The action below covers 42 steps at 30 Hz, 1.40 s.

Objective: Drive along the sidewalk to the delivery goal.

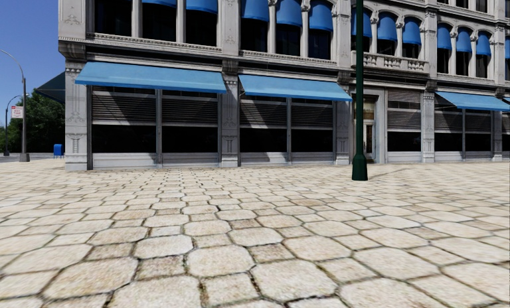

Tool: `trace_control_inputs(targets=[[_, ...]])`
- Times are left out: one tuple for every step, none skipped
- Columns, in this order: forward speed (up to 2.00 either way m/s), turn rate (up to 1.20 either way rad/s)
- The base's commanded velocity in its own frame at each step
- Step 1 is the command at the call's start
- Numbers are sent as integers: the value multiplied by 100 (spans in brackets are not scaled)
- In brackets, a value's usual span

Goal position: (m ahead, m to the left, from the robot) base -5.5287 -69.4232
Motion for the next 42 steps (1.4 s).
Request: trace_control_inputs(targets=[[0,-41],[0,-43],[0,-44],[0,-44],[0,-44],[0,-44],[0,-44],[0,-44],[0,-44],[0,-44],[0,-44],[0,-44],[0,-44],[0,-44],[0,-44],[0,-44],[4,-44],[30,-44],[65,-44],[65,-44],[91,-44],[107,-44],[107,-44],[126,-44],[141,-44],[144,-44],[146,-44],[146,-44],[146,-44],[146,-44],[146,-44],[146,-44],[146,-44],[146,-44],[146,-44],[146,-44],[146,-44],[146,-44],[146,-44],[146,-44],[146,-44],[146,-44]])
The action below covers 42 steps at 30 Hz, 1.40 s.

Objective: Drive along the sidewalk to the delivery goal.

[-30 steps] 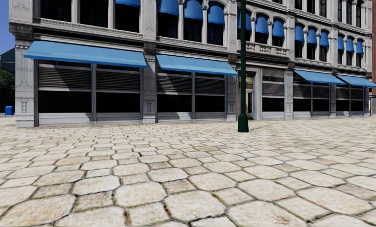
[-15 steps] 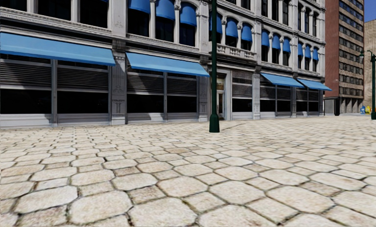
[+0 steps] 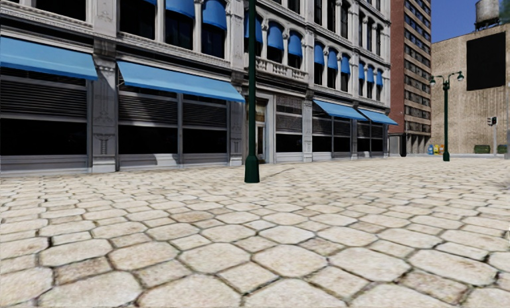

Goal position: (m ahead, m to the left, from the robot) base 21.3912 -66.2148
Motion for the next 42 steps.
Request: trace_control_inputs(targets=[[147,-44],[147,-44],[148,-44],[150,-44],[152,-44],[152,-44],[153,-44],[153,-44],[154,-44],[154,-44],[155,-44],[155,-44],[156,-44],[156,-44],[174,-44],[200,-44],[200,-44],[200,-44],[200,-44],[200,-44],[200,-44],[200,-44],[200,-44],[200,-44],[200,-44],[200,-44],[200,-44],[200,-44],[200,-44],[200,-44],[200,-44],[200,-44],[200,-44],[200,-44],[200,-44],[200,-44],[200,-44],[200,-44],[200,-44],[200,-44],[200,-44],[200,-44]])
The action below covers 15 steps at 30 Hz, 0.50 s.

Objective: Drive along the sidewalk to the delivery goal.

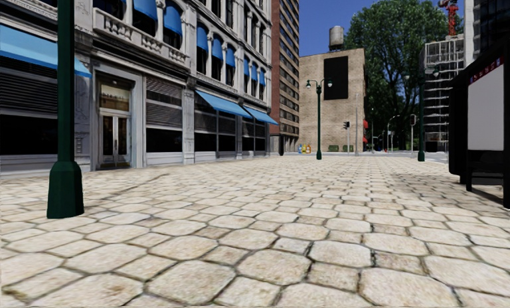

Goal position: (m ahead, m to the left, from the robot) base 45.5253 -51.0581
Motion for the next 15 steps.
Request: trace_control_inputs(targets=[[200,-44],[200,-44],[200,-44],[200,-44],[200,-44],[200,-44],[200,-44],[200,-44],[200,-44],[200,-41],[200,-41],[200,-28],[200,-8],[200,0],[200,0]])
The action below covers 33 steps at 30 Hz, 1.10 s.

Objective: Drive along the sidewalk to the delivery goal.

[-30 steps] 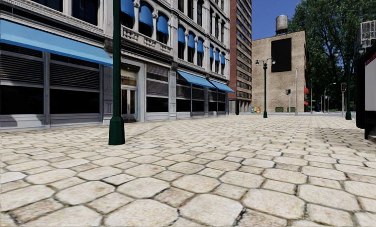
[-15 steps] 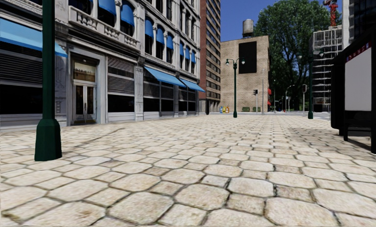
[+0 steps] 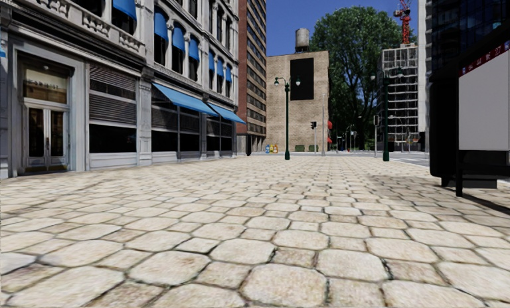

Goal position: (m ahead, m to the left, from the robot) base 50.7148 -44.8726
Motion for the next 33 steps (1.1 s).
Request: trace_control_inputs(targets=[[200,0],[200,0],[200,0],[200,0],[200,0],[200,0],[200,0],[200,0],[200,0],[200,0],[200,0],[200,0],[200,0],[200,0],[200,0],[200,0],[200,0],[200,0],[200,0],[200,0],[200,0],[200,0],[200,0],[200,0],[200,0],[200,0],[200,0],[200,0],[200,-2],[200,-3],[200,-3],[200,-3],[200,-4]])
